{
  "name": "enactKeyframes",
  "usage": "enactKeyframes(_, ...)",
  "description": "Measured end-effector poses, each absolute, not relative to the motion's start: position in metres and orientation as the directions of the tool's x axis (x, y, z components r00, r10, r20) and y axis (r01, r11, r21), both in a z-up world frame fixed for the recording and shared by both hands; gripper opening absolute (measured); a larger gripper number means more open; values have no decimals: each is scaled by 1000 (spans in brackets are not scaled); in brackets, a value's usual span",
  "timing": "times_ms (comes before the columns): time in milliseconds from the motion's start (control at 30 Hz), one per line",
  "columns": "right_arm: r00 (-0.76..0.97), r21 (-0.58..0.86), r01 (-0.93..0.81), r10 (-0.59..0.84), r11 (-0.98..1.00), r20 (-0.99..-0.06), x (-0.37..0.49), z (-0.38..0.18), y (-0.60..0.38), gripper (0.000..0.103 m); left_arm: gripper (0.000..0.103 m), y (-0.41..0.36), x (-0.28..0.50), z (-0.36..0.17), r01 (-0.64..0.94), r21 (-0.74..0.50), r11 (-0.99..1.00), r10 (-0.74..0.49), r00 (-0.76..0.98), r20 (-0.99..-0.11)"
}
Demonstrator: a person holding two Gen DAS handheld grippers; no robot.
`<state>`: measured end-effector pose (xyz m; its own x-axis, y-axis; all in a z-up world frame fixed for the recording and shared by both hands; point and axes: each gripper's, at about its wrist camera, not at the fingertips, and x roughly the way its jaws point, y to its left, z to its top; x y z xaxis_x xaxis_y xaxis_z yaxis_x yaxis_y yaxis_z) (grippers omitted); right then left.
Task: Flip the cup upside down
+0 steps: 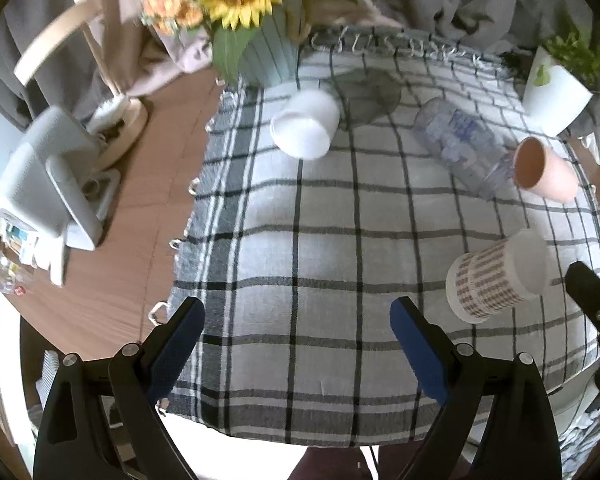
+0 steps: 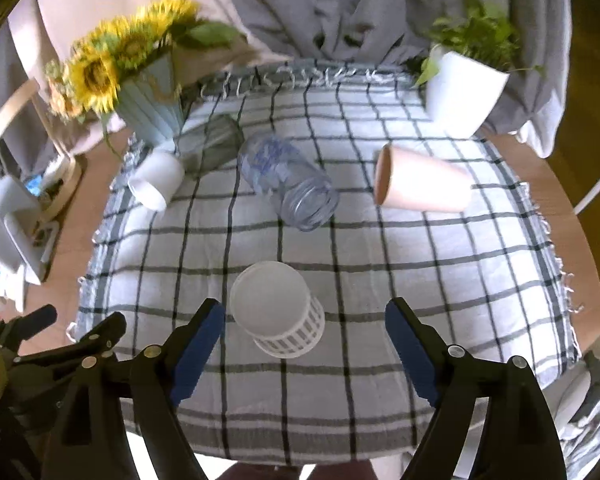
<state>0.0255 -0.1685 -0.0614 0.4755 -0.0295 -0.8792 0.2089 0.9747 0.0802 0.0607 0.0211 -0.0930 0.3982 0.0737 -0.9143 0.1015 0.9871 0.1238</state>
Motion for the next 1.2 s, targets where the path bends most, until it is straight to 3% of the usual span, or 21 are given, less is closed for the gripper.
enactKeyframes(167, 535, 92, 228, -46, 969, -844, 0, -35, -173, 89, 102, 22, 40, -64, 100, 118, 988, 56, 481, -875)
enactKeyframes(300, 575, 101, 237, -56, 966, -816, -21, -19, -174, 93, 102, 23, 28, -49, 91, 105, 990, 43, 520, -853)
enactKeyframes(800, 612, 149, 256, -42, 955, -790, -61, 2, -173, 94, 102, 36, -5, -29, 59, 10, 998, -23, 532, -846)
enactKeyframes(967, 651, 142, 257, -62, 956, -757, -67, 14, -172, 100, 102, 40, -8, -24, 38, 10, 999, -13, 550, -835)
enactKeyframes(1200, 654, 138, 259, -68, 956, -754, -68, 18, -171, 100, 102, 38, -9, -19, 44, 17, 999, -11, 564, -826)
